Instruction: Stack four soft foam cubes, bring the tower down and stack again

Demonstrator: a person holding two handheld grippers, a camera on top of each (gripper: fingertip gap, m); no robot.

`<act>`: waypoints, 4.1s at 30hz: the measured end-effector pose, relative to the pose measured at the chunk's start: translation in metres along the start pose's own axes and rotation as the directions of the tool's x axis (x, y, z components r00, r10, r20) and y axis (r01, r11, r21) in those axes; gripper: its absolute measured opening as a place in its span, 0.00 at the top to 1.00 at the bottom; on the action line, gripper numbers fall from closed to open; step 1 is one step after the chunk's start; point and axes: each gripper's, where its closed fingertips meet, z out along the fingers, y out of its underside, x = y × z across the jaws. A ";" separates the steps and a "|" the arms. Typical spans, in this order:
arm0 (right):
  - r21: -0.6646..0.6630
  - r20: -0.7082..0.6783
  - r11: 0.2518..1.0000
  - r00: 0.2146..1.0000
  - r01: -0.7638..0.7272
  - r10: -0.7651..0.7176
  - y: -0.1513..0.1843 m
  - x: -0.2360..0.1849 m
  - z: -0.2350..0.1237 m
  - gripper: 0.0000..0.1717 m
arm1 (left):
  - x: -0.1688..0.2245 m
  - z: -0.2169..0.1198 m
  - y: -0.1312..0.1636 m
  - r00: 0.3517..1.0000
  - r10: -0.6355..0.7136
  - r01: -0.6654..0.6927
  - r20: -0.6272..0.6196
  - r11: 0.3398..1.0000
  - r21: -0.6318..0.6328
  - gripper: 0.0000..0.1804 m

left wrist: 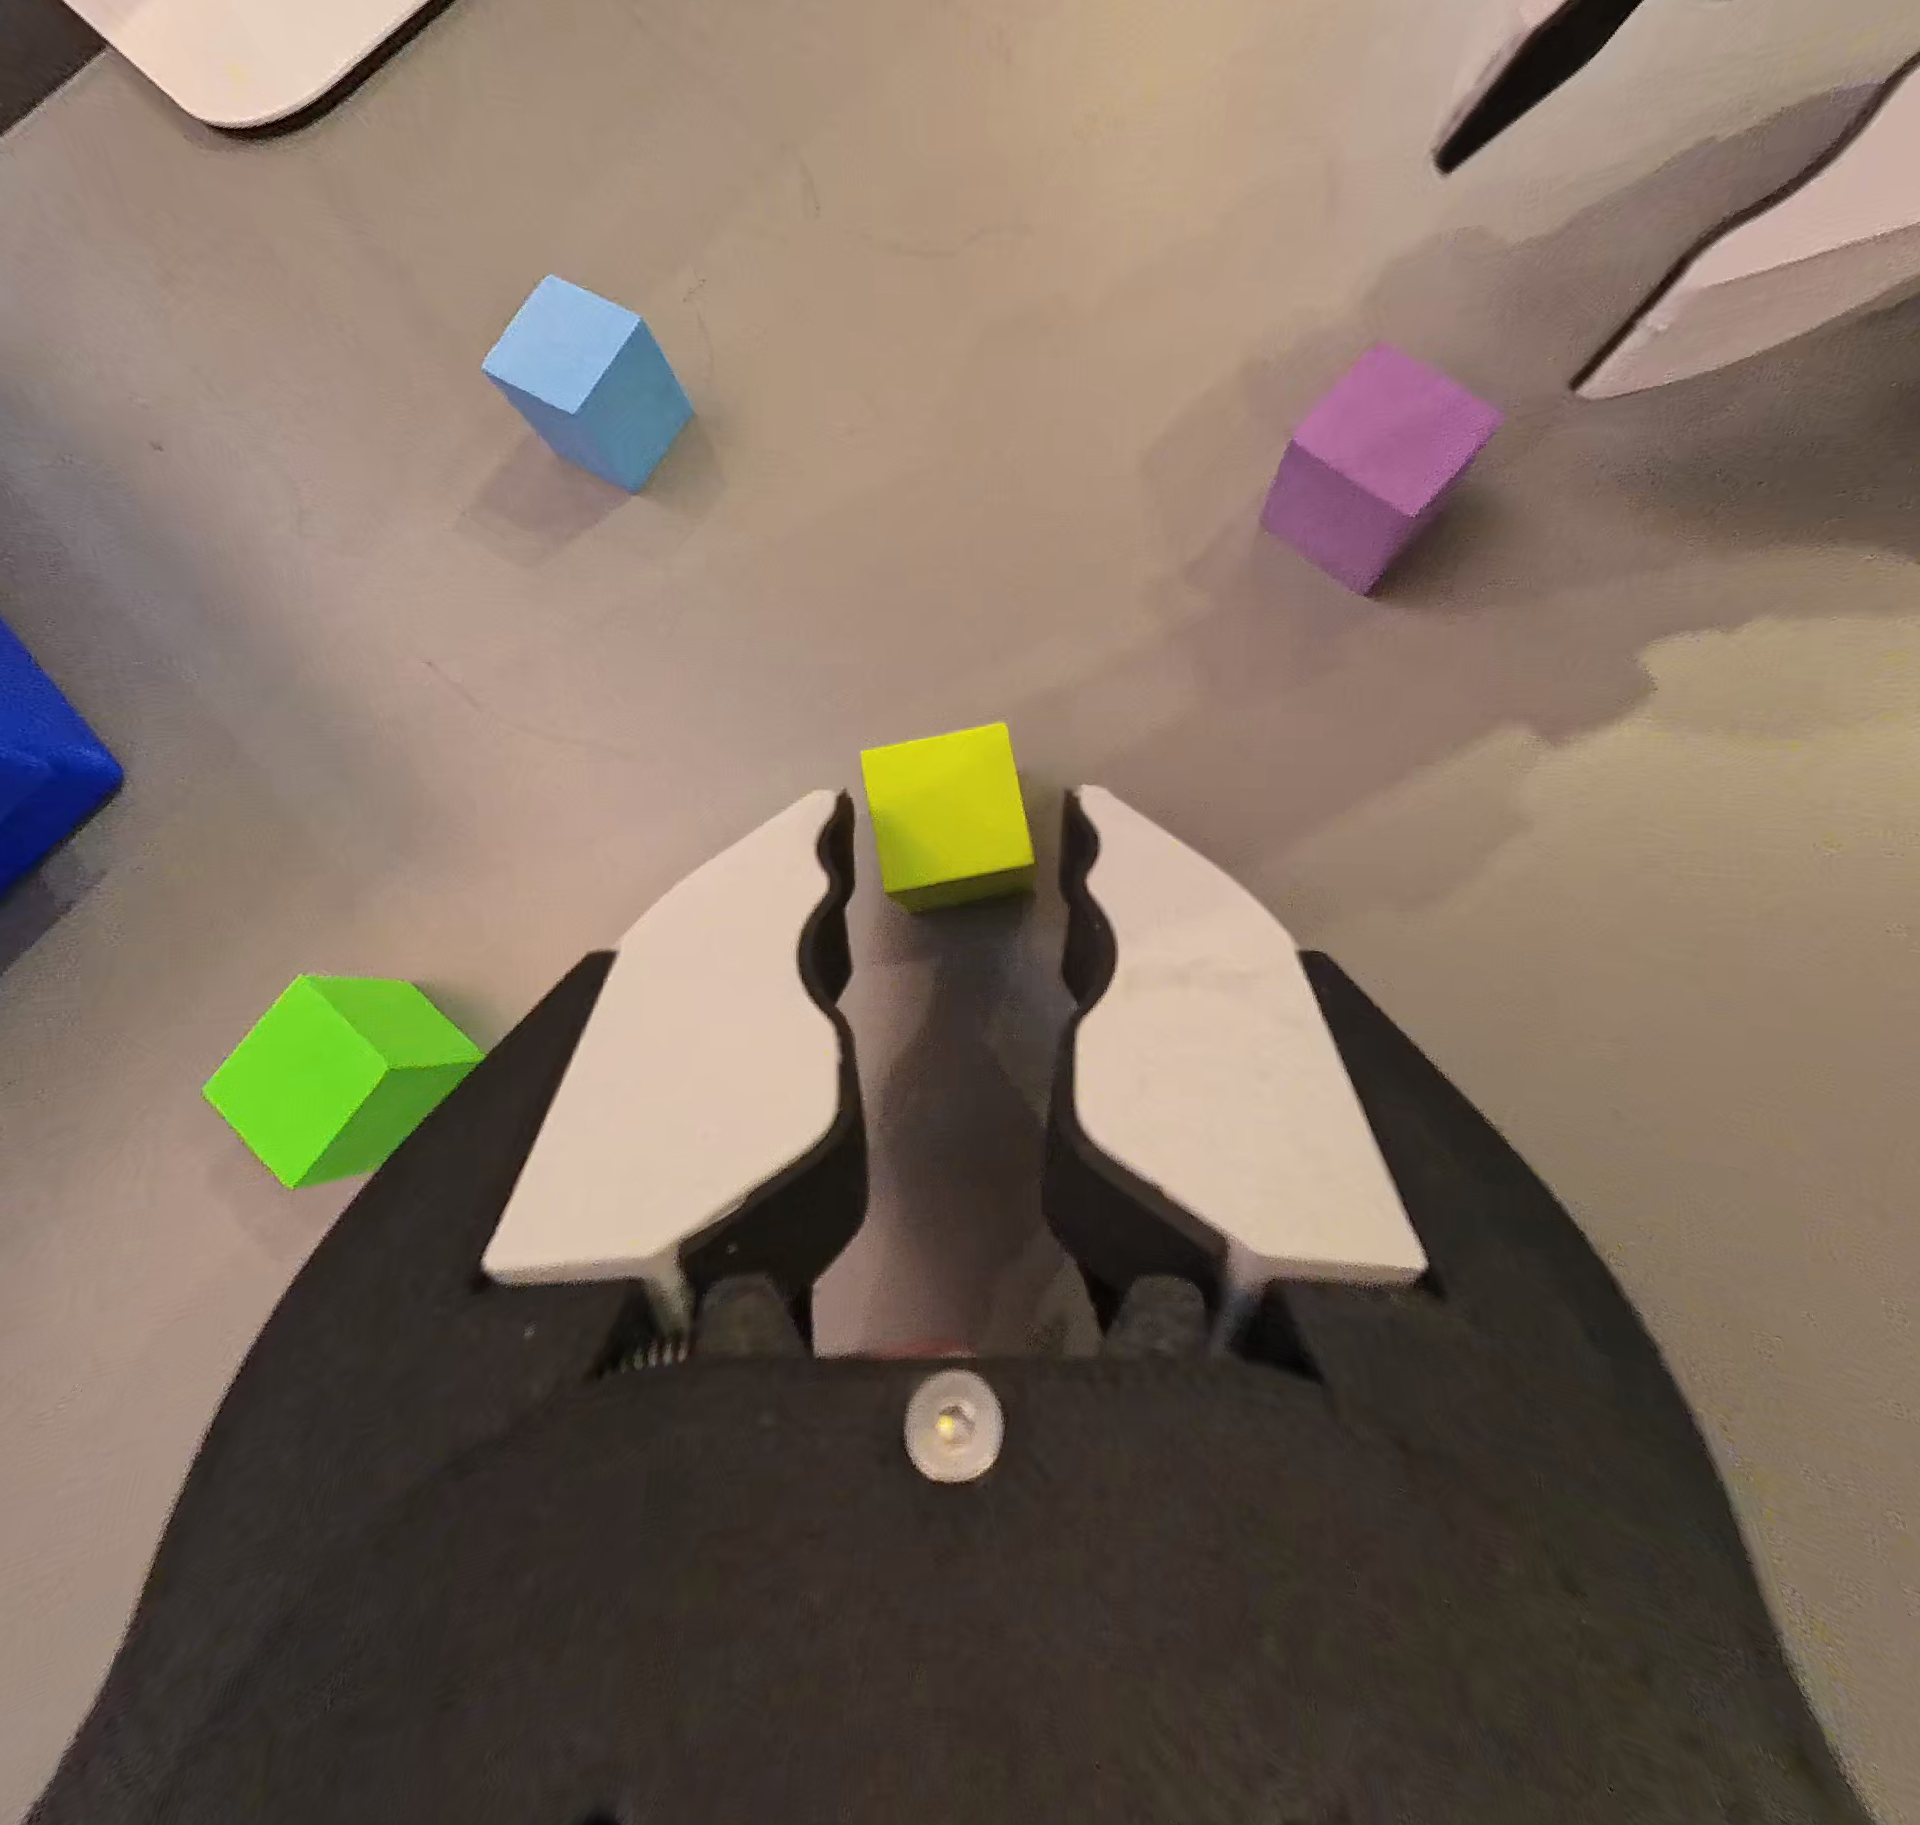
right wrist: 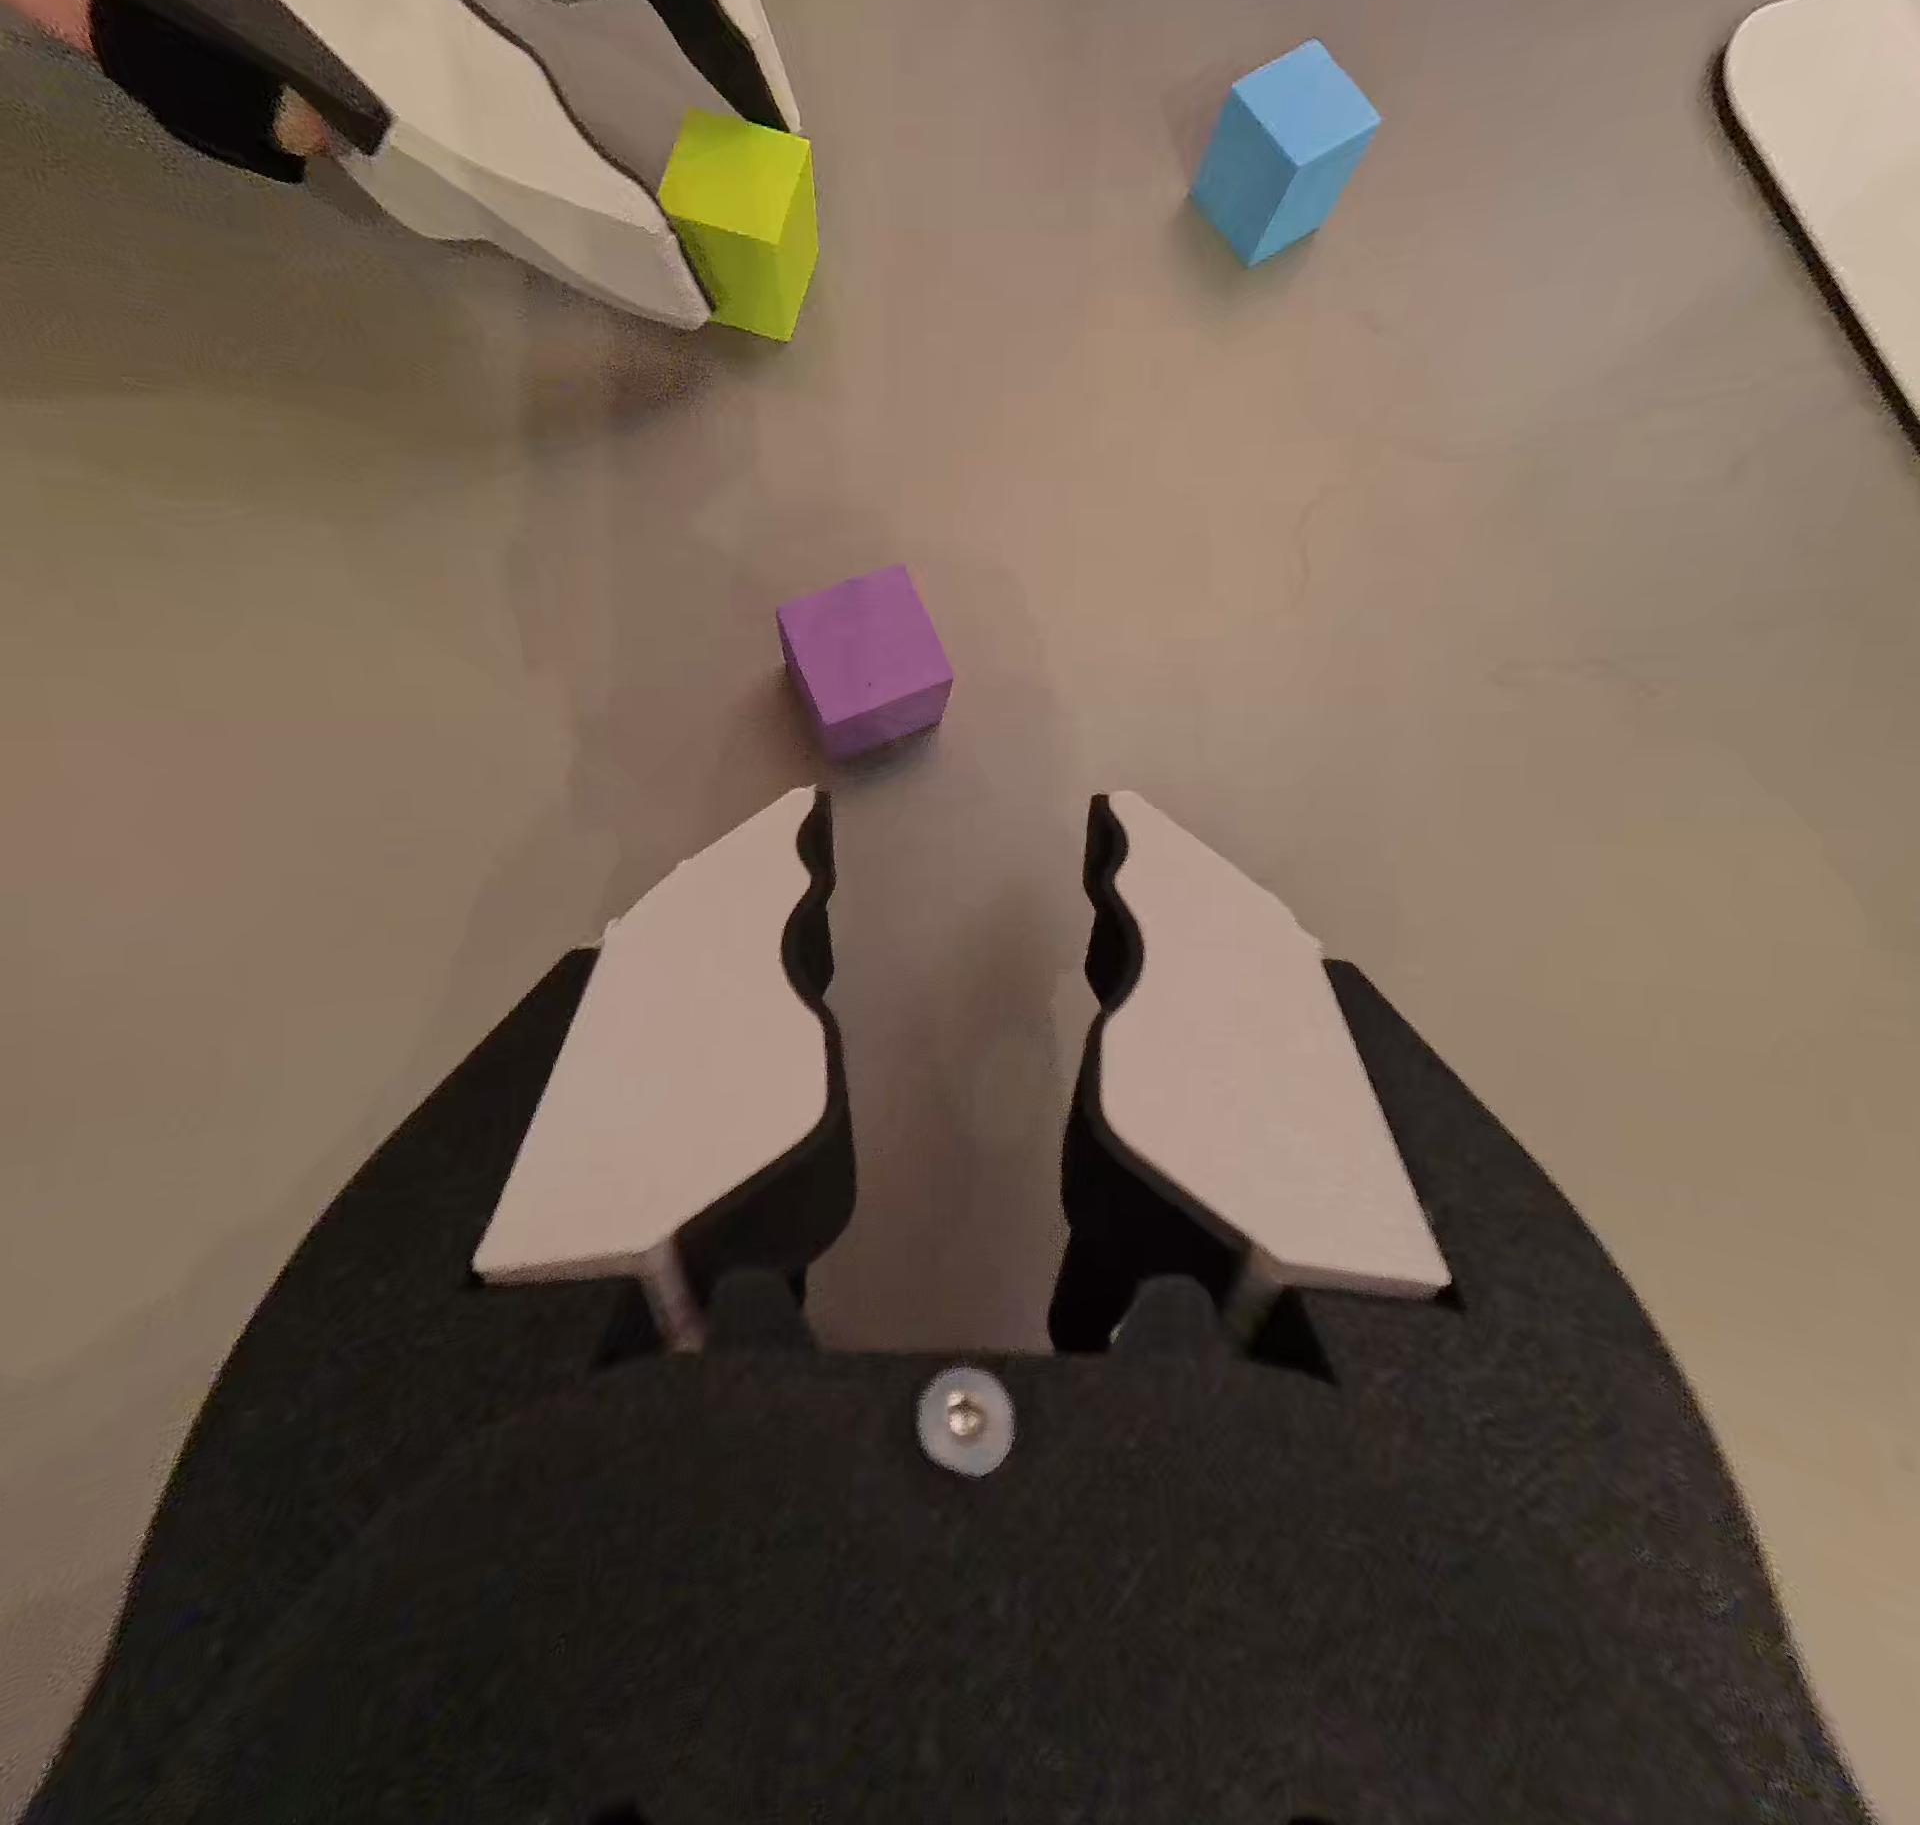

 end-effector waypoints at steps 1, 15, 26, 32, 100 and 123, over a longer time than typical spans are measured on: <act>0.000 0.004 1.000 1.000 -0.010 0.010 0.001 0.001 0.000 0.73 | -0.002 0.001 0.000 1.000 0.004 -0.004 0.007 1.000 -0.008 0.81; -0.011 0.024 0.998 0.998 -0.059 0.059 0.022 0.019 -0.003 0.75 | 0.051 -0.018 -0.071 0.899 0.353 -0.335 -0.259 0.935 0.114 0.85; 0.003 0.066 0.997 0.995 -0.076 0.076 0.033 0.022 0.002 0.76 | 0.088 0.007 -0.074 0.741 0.478 -0.448 -0.472 0.875 0.183 0.85; 0.015 0.091 0.995 0.991 -0.102 0.100 0.033 0.024 0.002 0.77 | 0.083 0.014 -0.073 0.721 0.500 -0.472 -0.480 0.861 0.187 0.85; 0.029 0.133 0.992 0.984 -0.122 0.117 0.031 0.022 0.000 0.76 | 0.027 -0.019 -0.081 0.789 0.483 -0.446 -0.380 0.875 0.186 0.69; 0.031 0.138 0.993 0.984 -0.116 0.111 0.030 0.022 0.001 0.76 | -0.116 -0.035 0.035 0.926 0.318 -0.351 -0.206 0.924 -0.151 0.75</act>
